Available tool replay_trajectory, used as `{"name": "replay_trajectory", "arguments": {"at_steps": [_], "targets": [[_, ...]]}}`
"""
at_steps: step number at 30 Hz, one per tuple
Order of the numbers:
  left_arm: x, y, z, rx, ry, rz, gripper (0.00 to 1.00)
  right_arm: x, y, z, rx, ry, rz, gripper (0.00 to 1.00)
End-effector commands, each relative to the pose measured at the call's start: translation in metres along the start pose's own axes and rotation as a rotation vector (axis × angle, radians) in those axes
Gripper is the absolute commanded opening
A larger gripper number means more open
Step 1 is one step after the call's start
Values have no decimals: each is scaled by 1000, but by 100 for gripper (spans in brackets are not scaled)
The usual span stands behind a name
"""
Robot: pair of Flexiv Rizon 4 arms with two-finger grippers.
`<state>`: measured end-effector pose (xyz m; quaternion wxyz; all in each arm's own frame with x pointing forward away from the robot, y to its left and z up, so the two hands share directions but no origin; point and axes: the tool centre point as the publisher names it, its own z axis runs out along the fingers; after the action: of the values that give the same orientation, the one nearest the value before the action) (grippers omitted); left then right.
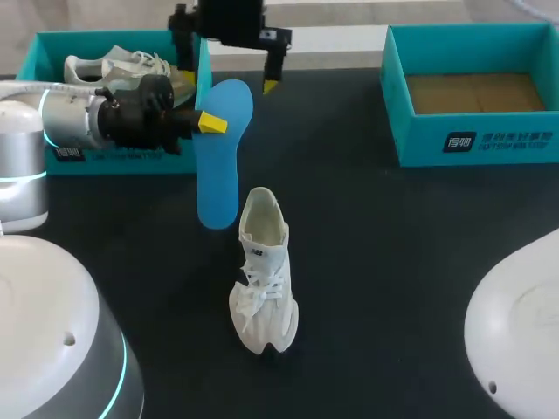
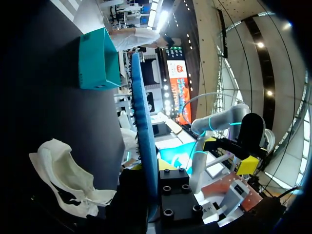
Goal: Take the shoe out of the shoebox, open the shoe tongue, remove and reinsert the insole, then place the shoe into the shoebox
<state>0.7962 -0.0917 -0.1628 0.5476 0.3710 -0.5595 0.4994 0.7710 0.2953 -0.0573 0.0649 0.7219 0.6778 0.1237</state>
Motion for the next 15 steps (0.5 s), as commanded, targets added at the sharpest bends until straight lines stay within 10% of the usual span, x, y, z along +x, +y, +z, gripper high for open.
{"name": "replay_trajectory", "arguments": {"at_steps": [1, 15], "targets": [[0, 0, 0, -3, -1, 0, 0, 13, 2, 7, 9, -220, -3, 100], [0, 0, 0, -3, -1, 0, 0, 16, 1, 16, 21, -115, 10, 100]]}}
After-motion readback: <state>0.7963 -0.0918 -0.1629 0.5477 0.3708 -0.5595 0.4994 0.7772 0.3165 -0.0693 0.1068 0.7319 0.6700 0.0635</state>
